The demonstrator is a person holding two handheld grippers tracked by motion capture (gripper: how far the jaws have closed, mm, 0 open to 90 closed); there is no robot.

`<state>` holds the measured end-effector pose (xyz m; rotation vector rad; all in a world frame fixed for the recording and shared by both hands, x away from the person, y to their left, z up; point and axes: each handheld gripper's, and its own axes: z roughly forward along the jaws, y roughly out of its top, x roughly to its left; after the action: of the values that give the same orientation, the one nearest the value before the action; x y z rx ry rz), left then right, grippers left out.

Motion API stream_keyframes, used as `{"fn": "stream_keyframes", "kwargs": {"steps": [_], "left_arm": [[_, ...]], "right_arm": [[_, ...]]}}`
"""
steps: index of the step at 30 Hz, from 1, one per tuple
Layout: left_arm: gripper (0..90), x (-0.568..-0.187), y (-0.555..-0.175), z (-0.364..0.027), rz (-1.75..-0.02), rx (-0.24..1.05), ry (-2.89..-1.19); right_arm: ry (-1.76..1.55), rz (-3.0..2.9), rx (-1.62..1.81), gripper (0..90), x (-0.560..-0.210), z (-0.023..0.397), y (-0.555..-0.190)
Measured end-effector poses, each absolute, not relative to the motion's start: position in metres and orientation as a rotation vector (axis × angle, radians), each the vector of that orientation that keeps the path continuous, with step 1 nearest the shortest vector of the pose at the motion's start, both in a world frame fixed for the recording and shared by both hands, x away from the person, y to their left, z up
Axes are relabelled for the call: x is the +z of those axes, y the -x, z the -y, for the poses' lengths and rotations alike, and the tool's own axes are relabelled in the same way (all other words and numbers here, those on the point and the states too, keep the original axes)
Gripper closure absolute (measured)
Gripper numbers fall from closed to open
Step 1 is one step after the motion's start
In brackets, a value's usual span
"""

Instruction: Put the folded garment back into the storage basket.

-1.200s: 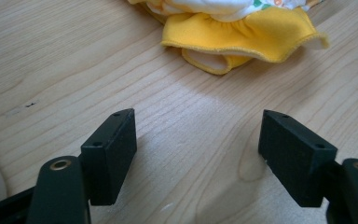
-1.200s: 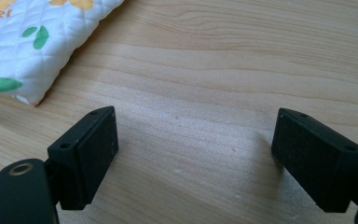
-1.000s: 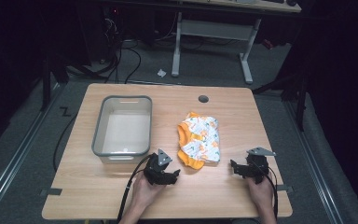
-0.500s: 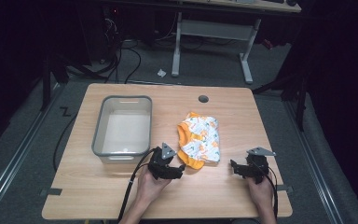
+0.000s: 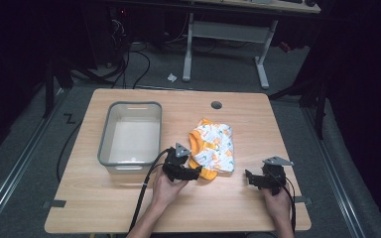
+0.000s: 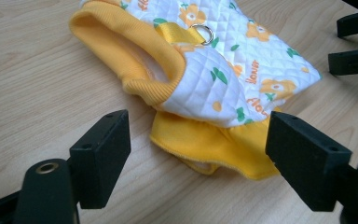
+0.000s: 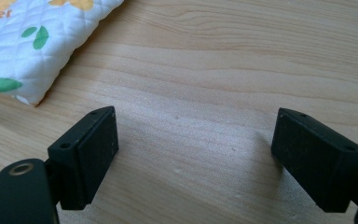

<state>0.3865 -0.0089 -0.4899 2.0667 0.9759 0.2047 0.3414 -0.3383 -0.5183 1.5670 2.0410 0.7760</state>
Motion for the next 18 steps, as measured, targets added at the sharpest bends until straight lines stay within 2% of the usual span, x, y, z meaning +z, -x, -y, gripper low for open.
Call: {"fn": "stream_keyframes", "kwargs": {"steps": [18], "left_arm": [[18.5,-0.49,-0.427,0.037,-1.053,0.177,-2.061]], "right_arm": [[-1.559,-2.046,0.78,14.8,-0.518,0.338,-0.341]]}}
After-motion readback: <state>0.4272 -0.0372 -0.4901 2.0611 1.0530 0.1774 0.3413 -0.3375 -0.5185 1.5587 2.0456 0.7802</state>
